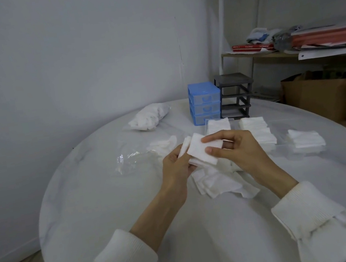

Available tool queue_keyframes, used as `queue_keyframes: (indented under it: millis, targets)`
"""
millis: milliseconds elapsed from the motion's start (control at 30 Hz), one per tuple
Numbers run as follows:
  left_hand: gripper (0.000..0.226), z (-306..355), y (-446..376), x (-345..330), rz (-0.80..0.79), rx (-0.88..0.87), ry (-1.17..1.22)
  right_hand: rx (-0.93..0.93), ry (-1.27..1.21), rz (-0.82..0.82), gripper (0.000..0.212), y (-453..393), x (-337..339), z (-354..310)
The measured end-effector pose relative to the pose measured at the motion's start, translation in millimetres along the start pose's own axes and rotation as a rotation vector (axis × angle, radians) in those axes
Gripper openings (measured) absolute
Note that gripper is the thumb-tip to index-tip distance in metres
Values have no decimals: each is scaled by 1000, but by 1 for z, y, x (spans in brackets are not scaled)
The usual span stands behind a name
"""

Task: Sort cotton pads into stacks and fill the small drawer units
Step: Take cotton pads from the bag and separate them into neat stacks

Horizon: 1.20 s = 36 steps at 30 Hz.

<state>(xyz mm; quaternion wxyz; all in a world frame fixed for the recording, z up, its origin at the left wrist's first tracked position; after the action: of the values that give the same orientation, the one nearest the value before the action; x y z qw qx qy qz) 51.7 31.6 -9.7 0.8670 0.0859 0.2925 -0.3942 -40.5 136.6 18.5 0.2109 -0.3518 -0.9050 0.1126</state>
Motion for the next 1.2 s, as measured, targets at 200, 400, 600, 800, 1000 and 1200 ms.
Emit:
queue_keyframes:
  millis: [200,400,600,800,1000,1200]
  targets:
    - [21,1,-1,-2,11,44,53,43,101,26,26,1,-3,0]
    - [24,0,0,-4,-40,62,53,61,97,33,29,2,-6,-3]
    - [25,0,-3,-4,17,101,85,130,223,71,29,3,-5,-3]
    - [26,1,-2,-6,34,134,159,207,374,108,33,2,-6,-1]
    - [26,-2,-2,-5,-29,99,24,270,454,113,37,3,-5,-6]
    - [17,7,-8,3,15,-8,-51,208,522,95,33,-1,2,1]
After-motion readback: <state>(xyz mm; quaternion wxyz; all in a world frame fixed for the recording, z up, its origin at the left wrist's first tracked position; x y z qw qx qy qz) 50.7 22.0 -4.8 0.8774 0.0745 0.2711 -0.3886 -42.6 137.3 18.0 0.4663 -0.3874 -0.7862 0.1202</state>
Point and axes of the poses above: each hand's wrist, its own y-axis away from the middle knuckle, its own x-axis out of the back of the hand, z = x × y, the point moved 3 cm from there along -y, towards the middle knuckle, and after that the axes turned 14 degrees about y, right-handed, at the moved point
